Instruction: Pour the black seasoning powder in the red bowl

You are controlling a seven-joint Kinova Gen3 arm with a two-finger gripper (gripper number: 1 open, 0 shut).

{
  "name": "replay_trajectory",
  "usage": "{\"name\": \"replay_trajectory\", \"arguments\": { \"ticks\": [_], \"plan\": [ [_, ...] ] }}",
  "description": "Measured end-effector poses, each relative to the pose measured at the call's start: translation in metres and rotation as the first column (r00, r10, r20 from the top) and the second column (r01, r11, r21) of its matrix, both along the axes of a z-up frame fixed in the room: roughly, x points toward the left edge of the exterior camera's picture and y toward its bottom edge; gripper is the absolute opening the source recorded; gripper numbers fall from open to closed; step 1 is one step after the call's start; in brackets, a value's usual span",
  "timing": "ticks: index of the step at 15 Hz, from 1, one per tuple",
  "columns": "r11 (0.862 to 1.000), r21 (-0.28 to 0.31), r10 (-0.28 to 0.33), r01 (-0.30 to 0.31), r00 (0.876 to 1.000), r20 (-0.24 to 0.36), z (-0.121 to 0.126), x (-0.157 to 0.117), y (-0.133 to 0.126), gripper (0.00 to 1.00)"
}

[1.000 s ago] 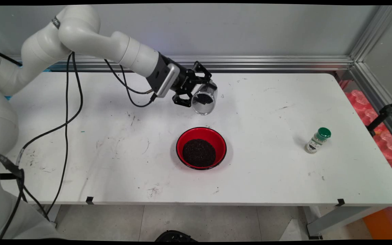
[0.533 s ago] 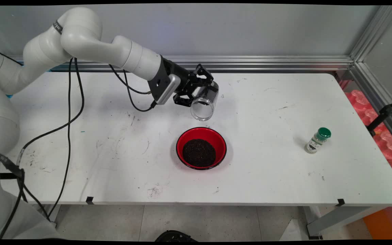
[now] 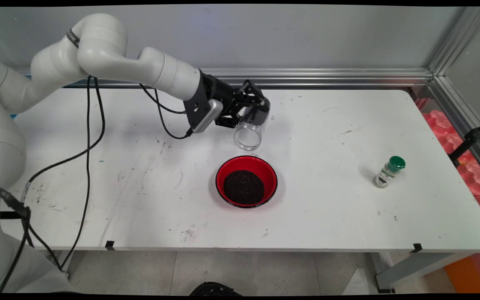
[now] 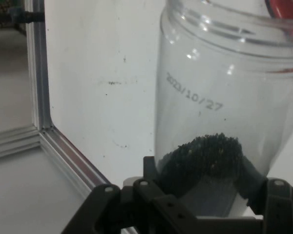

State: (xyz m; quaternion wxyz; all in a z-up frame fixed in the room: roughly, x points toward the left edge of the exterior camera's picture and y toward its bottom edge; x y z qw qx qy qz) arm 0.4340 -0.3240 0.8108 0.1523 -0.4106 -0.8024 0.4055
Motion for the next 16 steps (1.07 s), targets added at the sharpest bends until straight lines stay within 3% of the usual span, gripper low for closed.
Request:
{"name": "replay_trajectory", "arguments": {
  "ticks": [10,16],
  "plan": [
    [0.989,-0.135,-0.046,0.058,0.995,0.089,0.000,-0.009,0.009,0.00],
    [0.972,-0.212,-0.073,0.104,0.986,0.148,0.002,-0.012,0.021,0.00]
  ]
}}
